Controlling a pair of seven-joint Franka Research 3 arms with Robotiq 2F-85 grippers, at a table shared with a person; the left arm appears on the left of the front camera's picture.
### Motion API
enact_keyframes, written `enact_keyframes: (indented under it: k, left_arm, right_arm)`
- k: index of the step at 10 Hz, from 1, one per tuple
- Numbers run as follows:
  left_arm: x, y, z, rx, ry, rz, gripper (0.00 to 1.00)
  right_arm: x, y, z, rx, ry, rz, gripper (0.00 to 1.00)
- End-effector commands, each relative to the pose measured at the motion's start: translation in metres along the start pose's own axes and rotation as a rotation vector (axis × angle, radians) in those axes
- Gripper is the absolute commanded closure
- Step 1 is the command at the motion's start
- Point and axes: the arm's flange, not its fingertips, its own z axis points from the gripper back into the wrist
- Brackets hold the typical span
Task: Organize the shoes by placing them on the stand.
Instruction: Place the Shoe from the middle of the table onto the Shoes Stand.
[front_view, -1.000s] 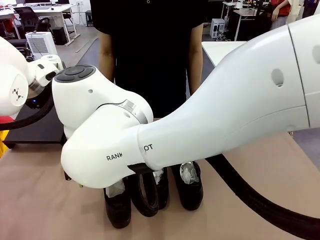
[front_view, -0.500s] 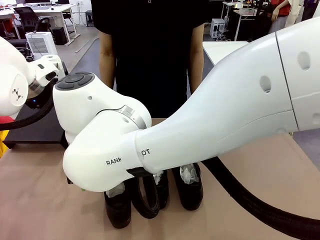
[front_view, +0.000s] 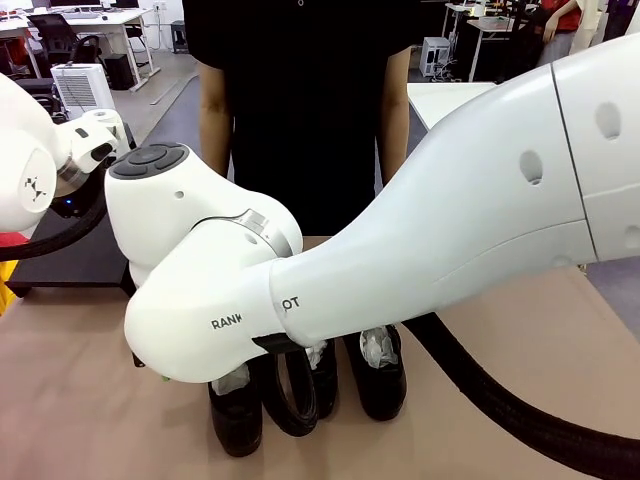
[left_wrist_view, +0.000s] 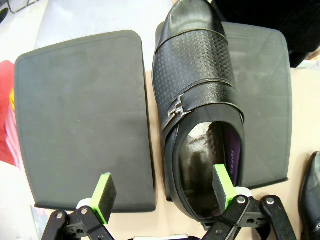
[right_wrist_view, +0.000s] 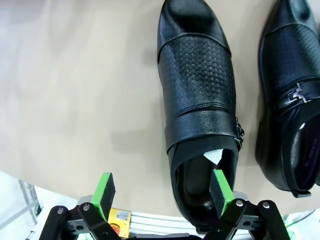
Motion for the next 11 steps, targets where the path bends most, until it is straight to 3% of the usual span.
enact_keyframes:
  k: [1, 3, 5, 6, 8, 11]
  left_arm:
    - [-0.001, 0.003, 0.001, 0.002, -0.007, 0.000, 0.00]
    - [-0.001, 0.003, 0.001, 0.002, -0.007, 0.000, 0.00]
    - [-0.001, 0.003, 0.001, 0.002, -0.007, 0.000, 0.00]
    - [-0.001, 0.003, 0.001, 0.002, -0.007, 0.000, 0.00]
    - [-0.001, 0.003, 0.001, 0.002, -0.007, 0.000, 0.00]
    - [-0.007, -0.019, 0.013, 0.021, 0.004, -0.011, 0.00]
  right_arm:
    - [0.000, 0.000, 0.000, 0.000, 0.000, 0.000, 0.00]
    - [0.007, -0.048, 0.064, -0.030, -0.120, 0.045, 0.00]
    - [0.030, -0.122, 0.087, 0.039, -0.102, 0.013, 0.00]
    - [0.034, -0.157, 0.091, 0.058, -0.101, -0.034, 0.00]
    - [0.032, -0.221, 0.086, 0.067, -0.072, -0.287, 0.00]
    - [0.025, -0.266, 0.076, 0.106, -0.082, -0.458, 0.00]
